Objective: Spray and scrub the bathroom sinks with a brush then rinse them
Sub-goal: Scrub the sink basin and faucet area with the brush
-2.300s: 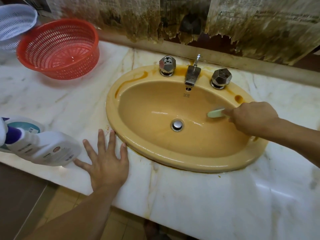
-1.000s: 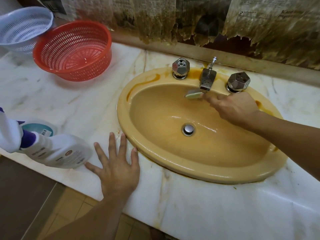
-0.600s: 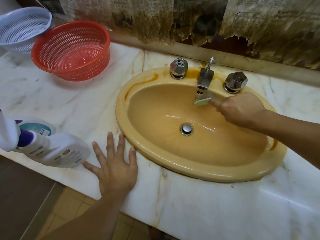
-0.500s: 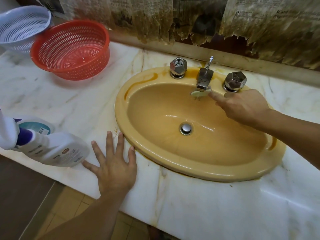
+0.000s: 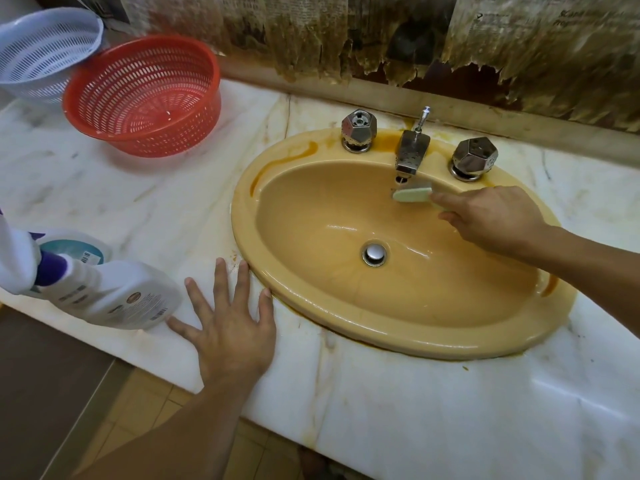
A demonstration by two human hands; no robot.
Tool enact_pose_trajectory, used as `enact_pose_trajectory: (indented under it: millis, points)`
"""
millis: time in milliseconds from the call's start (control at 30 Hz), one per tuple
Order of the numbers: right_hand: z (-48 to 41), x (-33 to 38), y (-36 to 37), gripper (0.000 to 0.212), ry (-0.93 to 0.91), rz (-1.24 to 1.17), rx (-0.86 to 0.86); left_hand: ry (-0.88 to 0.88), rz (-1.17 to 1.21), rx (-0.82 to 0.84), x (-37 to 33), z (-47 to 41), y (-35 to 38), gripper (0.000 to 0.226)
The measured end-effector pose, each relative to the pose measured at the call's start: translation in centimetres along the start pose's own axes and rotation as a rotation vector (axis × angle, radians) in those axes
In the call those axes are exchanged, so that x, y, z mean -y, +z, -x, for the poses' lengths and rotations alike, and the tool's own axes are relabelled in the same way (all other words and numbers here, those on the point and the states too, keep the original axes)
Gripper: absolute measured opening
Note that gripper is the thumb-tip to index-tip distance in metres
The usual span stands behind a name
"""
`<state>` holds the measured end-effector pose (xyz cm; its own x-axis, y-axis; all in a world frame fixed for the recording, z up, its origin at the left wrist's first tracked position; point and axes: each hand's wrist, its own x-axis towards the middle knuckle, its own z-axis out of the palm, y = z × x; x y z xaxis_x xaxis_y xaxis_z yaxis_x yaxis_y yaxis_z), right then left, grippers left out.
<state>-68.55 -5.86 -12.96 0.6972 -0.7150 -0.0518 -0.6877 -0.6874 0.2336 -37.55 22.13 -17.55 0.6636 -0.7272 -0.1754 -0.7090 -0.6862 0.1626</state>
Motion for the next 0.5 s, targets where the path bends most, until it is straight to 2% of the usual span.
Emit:
enact_pose_trajectory:
  millis: [33, 100, 200, 300, 367, 400, 467, 500]
  points:
    - [-0.1, -0.1, -0.3, 0.049, 0.015, -0.045, -0.074, -0.002, 0.0, -0.001, 0.0, 0.0, 0.0, 0.064]
    - [-0.4, -0.2, -0.6, 0.048, 0.041, -0.056, -0.111, 0.001, -0.002, -0.002, 0.0, 0.0, 0.0, 0.064]
    - [-0.8, 0.3, -1.1, 0.048, -0.011, 0.029, 0.111, 0.005, -0.003, -0.007, 0.1, 0.0, 0.1, 0.065]
    - [-1.5, 0.5, -1.5, 0.049, -0.008, 0.013, -0.045, 0.004, 0.002, -0.015, 0.0, 0.0, 0.0, 0.067]
    - [-2.1, 0.9, -1.8, 0.049, 0.026, 0.048, -0.06, 0.004, 0.005, -0.017, 0.0, 0.0, -0.1, 0.066]
    - [-2.5, 1.4, -1.8, 0.048, 0.005, 0.055, -0.002, 0.006, 0.007, -0.015, 0.0, 0.0, -0.1, 0.066]
    - [-2.7, 2.4, -1.6, 0.044, -0.029, 0.126, 0.218, 0.009, 0.011, -0.015, 0.0, 0.0, 0.0, 0.065]
    - [-2.9, 2.7, -1.5, 0.045, -0.027, 0.121, 0.237, 0.01, 0.011, -0.014, 0.1, 0.0, 0.0, 0.064]
